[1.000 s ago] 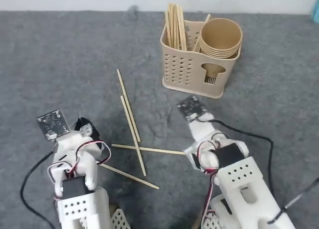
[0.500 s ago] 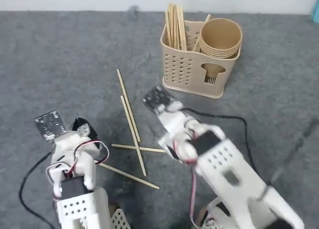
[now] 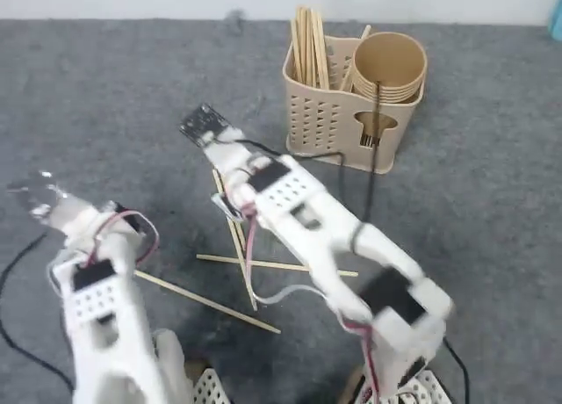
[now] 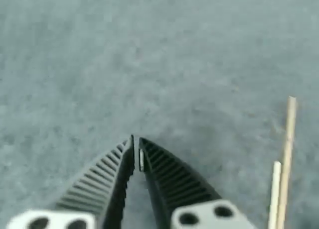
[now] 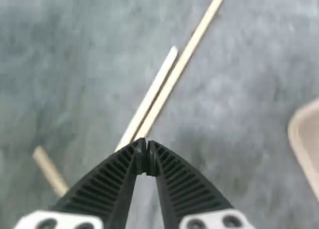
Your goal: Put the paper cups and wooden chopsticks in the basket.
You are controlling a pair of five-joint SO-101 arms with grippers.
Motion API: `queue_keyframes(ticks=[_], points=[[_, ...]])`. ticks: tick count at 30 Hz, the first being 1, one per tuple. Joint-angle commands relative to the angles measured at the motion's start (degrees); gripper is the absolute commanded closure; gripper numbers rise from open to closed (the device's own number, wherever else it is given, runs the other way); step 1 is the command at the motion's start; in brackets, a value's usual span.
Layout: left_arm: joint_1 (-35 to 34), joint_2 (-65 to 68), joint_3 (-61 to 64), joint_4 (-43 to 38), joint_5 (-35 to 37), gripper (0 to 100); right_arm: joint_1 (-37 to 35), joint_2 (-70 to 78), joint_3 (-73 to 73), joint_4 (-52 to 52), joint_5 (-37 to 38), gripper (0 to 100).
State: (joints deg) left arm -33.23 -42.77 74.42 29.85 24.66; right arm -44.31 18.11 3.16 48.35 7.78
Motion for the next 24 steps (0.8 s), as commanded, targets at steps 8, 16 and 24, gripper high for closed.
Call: queue_keyframes(ticks=[8, 16, 24], points=[[-10.3, 22.3, -16.2, -2.3, 10.6, 99, 0.0, 21.6, -37.1, -1.0, -0.8, 98.8], [-11.3, 30.5, -22.8, 1.2, 12.7, 99, 2.4, 41.6, -61.9, -1.0, -0.8, 98.8], [-11.1, 30.5, -22.6, 1.2, 12.7, 99, 4.7, 57.2, -84.8, -0.9, -0.8, 98.5]])
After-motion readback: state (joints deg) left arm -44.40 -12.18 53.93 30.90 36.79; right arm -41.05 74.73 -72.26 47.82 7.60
